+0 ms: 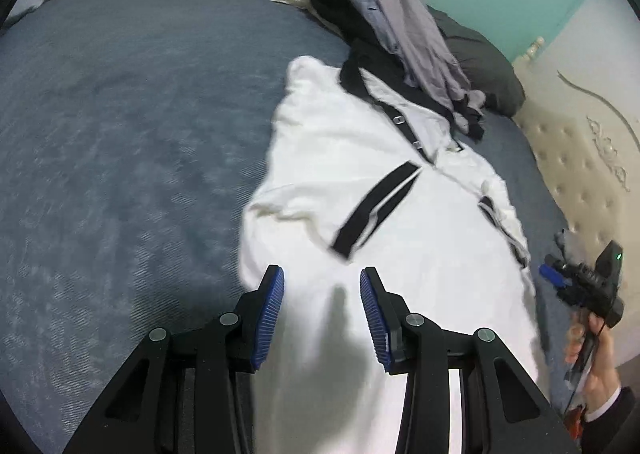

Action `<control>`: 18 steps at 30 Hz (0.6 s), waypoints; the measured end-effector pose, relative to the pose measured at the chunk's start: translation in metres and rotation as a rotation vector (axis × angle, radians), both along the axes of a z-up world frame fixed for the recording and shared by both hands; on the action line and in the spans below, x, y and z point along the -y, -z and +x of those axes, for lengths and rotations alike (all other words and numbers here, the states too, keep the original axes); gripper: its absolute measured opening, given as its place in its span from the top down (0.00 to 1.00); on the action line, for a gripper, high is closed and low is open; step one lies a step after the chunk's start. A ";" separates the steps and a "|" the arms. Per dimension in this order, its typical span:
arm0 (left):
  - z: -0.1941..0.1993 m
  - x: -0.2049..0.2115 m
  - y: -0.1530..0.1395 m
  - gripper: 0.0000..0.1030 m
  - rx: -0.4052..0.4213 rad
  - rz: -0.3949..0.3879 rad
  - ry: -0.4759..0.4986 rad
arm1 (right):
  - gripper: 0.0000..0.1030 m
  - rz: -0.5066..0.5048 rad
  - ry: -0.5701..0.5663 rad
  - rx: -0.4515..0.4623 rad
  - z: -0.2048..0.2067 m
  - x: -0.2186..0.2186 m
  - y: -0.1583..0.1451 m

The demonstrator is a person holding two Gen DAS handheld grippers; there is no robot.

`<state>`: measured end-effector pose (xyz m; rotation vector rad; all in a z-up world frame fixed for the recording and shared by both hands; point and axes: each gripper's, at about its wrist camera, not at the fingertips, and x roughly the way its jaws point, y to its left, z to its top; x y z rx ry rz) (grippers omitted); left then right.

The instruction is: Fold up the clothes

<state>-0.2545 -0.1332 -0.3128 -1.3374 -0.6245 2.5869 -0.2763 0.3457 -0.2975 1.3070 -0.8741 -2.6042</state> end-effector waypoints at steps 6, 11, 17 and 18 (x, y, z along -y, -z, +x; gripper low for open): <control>-0.033 -0.043 -0.024 0.58 -0.020 -0.004 0.066 | 0.62 -0.027 0.037 0.013 0.005 -0.020 0.008; -0.068 -0.091 -0.041 0.58 -0.019 -0.028 0.151 | 0.62 -0.075 0.084 0.008 0.005 -0.034 0.014; -0.121 -0.165 -0.050 0.58 0.003 -0.043 0.273 | 0.62 -0.141 0.142 0.014 0.001 -0.050 0.022; -0.129 -0.177 -0.050 0.58 0.006 -0.046 0.292 | 0.62 -0.148 0.146 0.012 0.000 -0.051 0.022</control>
